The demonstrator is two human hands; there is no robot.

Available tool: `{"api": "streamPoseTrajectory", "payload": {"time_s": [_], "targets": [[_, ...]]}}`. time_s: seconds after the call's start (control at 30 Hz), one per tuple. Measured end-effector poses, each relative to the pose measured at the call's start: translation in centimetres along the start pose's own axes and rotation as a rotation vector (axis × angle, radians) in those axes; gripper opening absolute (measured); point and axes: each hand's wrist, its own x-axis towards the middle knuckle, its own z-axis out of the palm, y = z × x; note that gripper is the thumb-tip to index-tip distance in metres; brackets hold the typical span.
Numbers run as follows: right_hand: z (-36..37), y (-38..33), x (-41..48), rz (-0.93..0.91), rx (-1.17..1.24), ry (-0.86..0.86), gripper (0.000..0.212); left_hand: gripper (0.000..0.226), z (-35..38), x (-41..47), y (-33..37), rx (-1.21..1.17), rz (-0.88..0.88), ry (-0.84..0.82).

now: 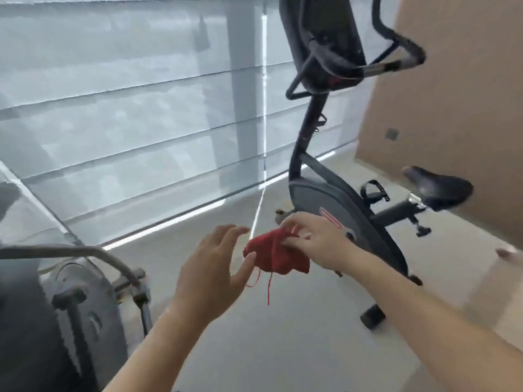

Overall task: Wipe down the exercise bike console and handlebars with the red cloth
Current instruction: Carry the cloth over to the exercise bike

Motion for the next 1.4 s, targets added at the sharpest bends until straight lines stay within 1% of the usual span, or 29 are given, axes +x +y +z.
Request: {"api": "streamPoseTrajectory", "payload": {"time_s": [0.1,0.2,0.3,0.37,0.5,0.63,0.83,0.93,1.07,1.23,1.4], "targets": [[-2.6,4.2,-7.1,0.207,0.078,0.158,0.008,0.043,4.1,0.5,4.4,-0.106,0.112,-0.128],[-4.8,7.2,-14.0,0.380,0.234,0.289,0.008,0.040,7.8,0.4,9.4,-0.208,0.241,-0.240],[-6.3,9.6,-21.2,0.483,0.416,0.442,0.010,0.035,12.0,-0.9,14.7,-0.294,0.364,-0.393],[-7.3,11.0,-26.0,0.537,0.461,0.519,0.008,0.034,14.8,-2.1,18.5,-0.319,0.432,-0.482],[-9.9,13.5,-35.7,0.635,0.473,0.675,0.010,0.033,19.2,-4.3,27.5,-0.343,0.529,-0.587],[-13.2,16.1,-44.8,0.736,0.429,0.782,0.015,0.035,22.8,-6.7,36.9,-0.362,0.617,-0.666],[-18.0,19.8,-54.9,0.866,0.307,0.848,0.020,0.037,28.3,-9.6,48.6,-0.359,0.741,-0.797],[-19.9,22.0,-57.9,0.918,0.301,0.856,0.015,0.038,30.2,-10.0,52.4,-0.356,0.776,-0.841],[-22.9,25.6,-59.4,0.940,0.321,0.850,0.011,0.041,32.6,-8.4,56.1,-0.319,0.795,-0.882],[-27.9,31.0,-58.2,0.952,0.321,0.812,0.010,0.042,36.4,-4.1,60.2,-0.329,0.770,-0.870],[-35.7,37.9,-54.8,0.949,0.271,0.789,0.012,0.042,43.1,3.3,64.2,-0.351,0.712,-0.854]]}}
